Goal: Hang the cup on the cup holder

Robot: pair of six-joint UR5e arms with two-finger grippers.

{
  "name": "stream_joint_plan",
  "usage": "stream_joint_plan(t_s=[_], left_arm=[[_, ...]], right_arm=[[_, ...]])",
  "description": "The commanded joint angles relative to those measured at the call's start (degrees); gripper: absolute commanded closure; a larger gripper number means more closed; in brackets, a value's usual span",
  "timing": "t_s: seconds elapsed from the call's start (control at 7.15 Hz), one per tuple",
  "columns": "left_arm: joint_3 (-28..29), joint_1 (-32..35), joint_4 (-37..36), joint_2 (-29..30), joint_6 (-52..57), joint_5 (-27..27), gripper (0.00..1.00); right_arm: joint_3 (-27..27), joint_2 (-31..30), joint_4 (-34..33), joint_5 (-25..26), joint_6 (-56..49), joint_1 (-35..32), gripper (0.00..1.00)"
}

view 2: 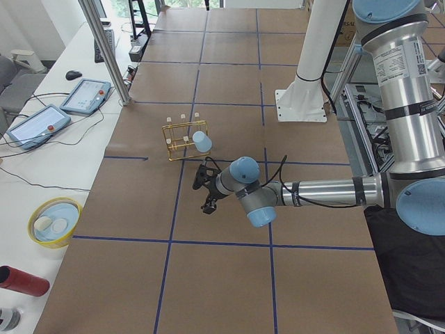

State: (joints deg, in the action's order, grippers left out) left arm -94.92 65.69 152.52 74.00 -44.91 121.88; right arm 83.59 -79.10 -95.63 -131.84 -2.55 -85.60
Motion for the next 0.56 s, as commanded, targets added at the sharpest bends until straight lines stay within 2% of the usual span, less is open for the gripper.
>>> stream_joint_plan(t_s=[0.0,0.14,0.28,0.42], left_arm=[[0.2,4.1,-13.4,0.1,0.8,8.4,0.0],[0.1,6.4,-19.5,0.5,7.8,8.9,0.0],[0.2,12.0,-31.4,3.3,21.8,8.6,0.0],[0.3,15.7,-40.7,5.5,31.2,8.5,0.0]], right_arm=[[0.0,0.0,0.0,0.0,0.0,0.0,0.0],[0.0,0.0,0.0,0.0,0.1,0.0,0.0],[0.0,0.0,0.0,0.0,0.0,0.0,0.0],[0.1,0.0,0.0,0.0,0.0,0.0,0.0]])
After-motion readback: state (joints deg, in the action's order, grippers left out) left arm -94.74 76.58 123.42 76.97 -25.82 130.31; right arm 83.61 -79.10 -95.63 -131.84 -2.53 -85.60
